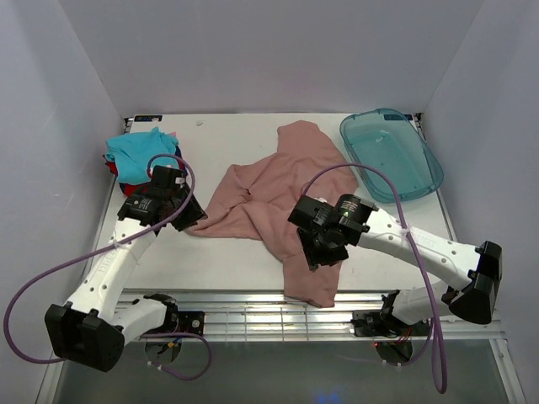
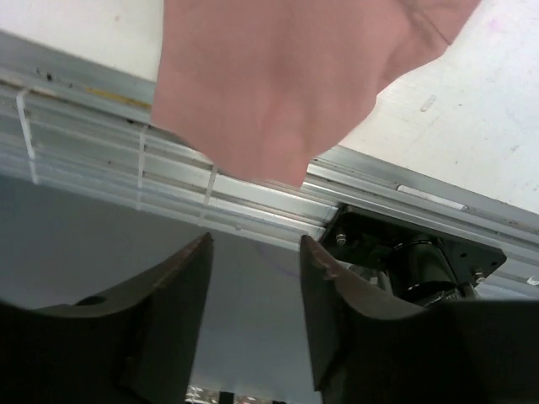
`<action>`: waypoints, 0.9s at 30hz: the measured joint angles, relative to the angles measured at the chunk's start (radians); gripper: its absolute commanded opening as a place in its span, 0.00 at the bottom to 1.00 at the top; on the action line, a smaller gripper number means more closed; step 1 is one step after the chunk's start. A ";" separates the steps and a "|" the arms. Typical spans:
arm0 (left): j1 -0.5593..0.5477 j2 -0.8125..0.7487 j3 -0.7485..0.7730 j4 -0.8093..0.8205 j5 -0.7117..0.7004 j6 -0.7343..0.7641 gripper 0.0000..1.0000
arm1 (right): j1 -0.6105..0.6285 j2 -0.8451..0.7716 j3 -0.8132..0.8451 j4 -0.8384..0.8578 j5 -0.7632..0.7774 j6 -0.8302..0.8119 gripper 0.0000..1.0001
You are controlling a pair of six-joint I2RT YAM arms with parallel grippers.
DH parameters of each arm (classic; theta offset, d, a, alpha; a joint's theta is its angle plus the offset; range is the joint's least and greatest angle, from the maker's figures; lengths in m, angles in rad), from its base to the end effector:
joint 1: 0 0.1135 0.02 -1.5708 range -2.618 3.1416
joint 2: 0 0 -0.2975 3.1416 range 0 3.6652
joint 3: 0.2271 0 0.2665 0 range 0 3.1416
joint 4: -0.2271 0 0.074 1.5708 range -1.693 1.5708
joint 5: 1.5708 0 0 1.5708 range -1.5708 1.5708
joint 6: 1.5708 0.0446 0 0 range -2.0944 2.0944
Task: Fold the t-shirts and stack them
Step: Flatten the tshirt out
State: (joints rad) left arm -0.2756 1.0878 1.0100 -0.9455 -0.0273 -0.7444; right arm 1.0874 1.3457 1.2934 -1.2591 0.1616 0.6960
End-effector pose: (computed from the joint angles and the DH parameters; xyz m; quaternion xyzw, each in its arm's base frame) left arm 0.1996 -0.0552 0.3154 -0.2272 0.9355 -0.1205 0.2423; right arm 0.1208 0.2148 0.3358 -0.1819 0.9715 0.0500 0.1432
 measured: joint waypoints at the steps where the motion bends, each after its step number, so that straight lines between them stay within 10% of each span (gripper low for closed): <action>1: -0.002 -0.005 -0.003 0.019 0.009 0.000 0.33 | 0.001 -0.003 0.000 -0.006 0.014 0.014 0.57; 5: -0.006 0.096 0.016 0.100 0.058 0.008 0.00 | 0.000 0.001 0.028 -0.026 0.101 0.044 0.54; 9: -0.039 0.317 0.089 0.167 0.085 0.026 0.00 | -0.003 0.023 0.043 -0.012 0.203 0.072 0.08; 23: -0.177 0.649 0.271 0.320 0.120 0.037 0.00 | -0.206 0.096 -0.110 0.245 0.279 0.023 0.08; 27: -0.178 0.679 0.301 0.346 0.106 0.046 0.36 | -0.216 0.103 -0.094 0.264 0.272 -0.007 0.08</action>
State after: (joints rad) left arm -0.4534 1.7668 1.3106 -0.5991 0.0788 -0.6987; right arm 0.8711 1.4483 1.1992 -0.9951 0.4339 0.6888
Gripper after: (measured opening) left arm 0.253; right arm 0.078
